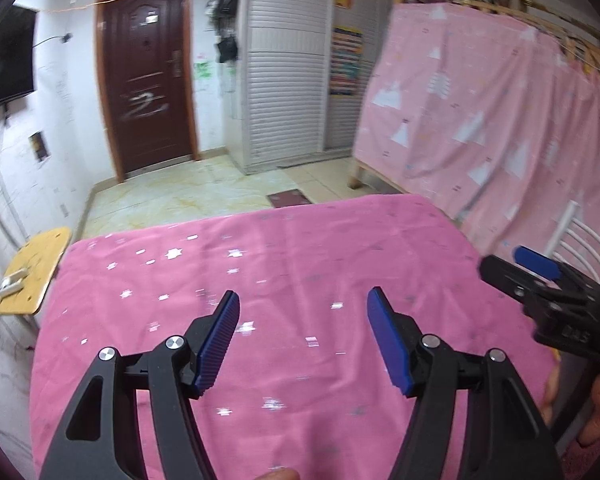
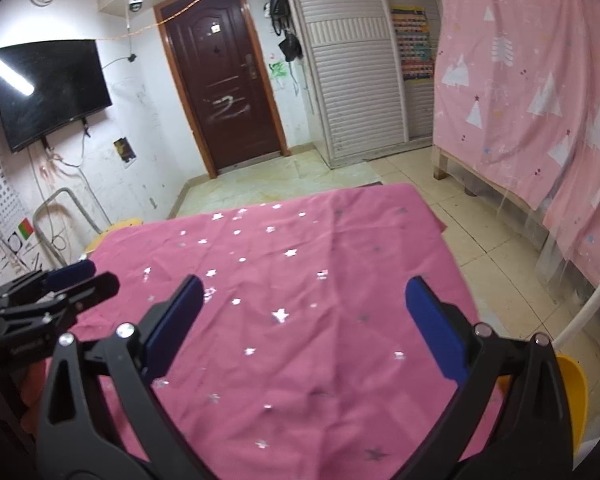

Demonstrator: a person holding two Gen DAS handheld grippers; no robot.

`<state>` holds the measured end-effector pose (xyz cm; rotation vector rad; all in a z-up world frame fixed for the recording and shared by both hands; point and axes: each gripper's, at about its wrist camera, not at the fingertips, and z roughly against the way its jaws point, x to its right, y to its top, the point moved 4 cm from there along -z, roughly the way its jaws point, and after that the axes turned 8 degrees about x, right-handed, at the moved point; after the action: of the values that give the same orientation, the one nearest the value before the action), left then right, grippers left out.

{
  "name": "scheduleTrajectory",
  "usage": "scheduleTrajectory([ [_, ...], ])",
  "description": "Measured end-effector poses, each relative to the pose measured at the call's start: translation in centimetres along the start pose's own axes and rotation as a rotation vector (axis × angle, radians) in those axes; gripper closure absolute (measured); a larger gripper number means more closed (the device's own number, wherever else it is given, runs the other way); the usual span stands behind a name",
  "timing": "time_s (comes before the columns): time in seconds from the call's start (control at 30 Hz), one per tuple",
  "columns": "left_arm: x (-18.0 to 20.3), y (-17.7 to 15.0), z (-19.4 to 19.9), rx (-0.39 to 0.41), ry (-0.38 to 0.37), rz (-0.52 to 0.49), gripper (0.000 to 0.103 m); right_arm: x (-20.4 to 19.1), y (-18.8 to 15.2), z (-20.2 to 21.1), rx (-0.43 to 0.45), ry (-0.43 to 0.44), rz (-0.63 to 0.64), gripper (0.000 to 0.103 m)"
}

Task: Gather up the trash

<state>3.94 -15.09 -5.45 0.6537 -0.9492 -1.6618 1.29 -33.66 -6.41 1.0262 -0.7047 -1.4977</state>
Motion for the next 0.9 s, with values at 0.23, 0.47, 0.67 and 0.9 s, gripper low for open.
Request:
scheduleTrajectory([
  [0.23, -4.7, -1.0, -0.2, 0.021, 0.113, 0.083, 0.044, -2.9, -1.1, -0.9, -0.003, 0.044, 0.048, 0.006],
  [0.47, -6.6, -1.4, 0.2, 0.033, 0.142, 0.105, 0.044, -4.5, -1.7, -1.3, -0.015, 0.071, 0.093, 0.006],
  [0.67, -7.4, -1.8, 0.6, 0.029, 0.155, 0.118, 0.044, -4.9, -1.8, -1.5, -0.012, 0.084, 0.101, 0.006],
  [0.9, -8.0, -2.0, 0.7, 0.028, 0.162, 0.125, 0.044, -5.4, -2.0, -1.6, -0.017, 0.083, 0.105, 0.006],
])
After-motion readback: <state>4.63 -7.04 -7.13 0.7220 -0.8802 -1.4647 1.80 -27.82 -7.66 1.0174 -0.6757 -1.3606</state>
